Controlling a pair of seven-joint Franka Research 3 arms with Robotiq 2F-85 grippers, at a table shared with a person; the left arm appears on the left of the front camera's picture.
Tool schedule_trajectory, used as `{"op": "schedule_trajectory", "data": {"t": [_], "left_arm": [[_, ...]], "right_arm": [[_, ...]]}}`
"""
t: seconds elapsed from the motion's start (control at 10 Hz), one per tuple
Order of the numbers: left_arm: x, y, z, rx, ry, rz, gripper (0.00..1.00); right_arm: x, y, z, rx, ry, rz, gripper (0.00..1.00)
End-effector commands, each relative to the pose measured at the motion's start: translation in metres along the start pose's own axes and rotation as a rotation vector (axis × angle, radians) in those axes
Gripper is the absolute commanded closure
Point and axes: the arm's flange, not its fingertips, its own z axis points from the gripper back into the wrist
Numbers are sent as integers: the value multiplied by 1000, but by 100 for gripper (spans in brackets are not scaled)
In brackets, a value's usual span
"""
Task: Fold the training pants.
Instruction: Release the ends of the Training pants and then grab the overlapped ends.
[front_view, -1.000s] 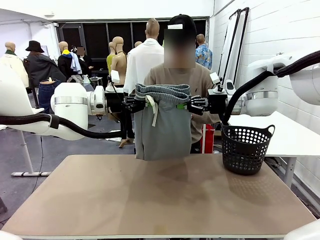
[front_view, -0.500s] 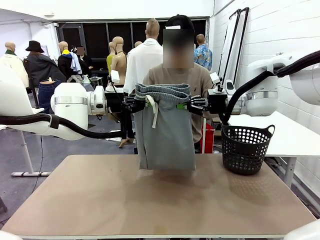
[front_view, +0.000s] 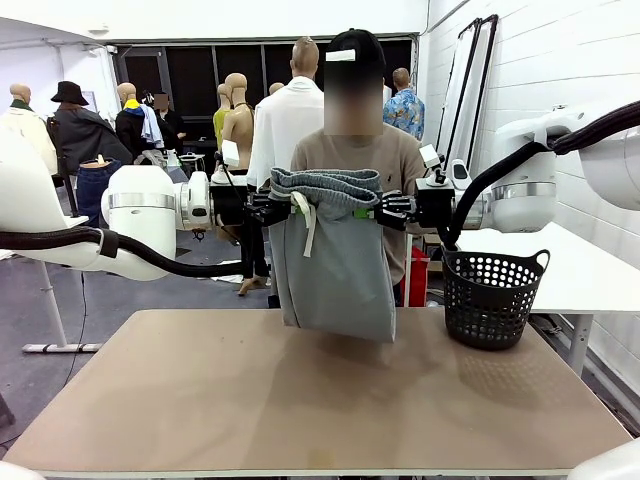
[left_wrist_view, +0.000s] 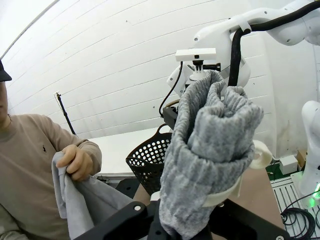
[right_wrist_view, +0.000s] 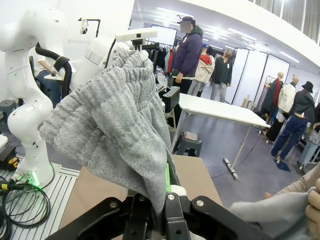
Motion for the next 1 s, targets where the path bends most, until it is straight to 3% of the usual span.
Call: {"op": "schedule_trajectory", "data": {"t": [0.0,0.9], "left_arm": [[4,-2,0,-1,-3,-9,100],[4,-2,0,-1,-3,-9,100]], "right_arm": [[0,1,-1,2,-4,-1,100],[0,1,-1,2,-4,-1,100]]}}
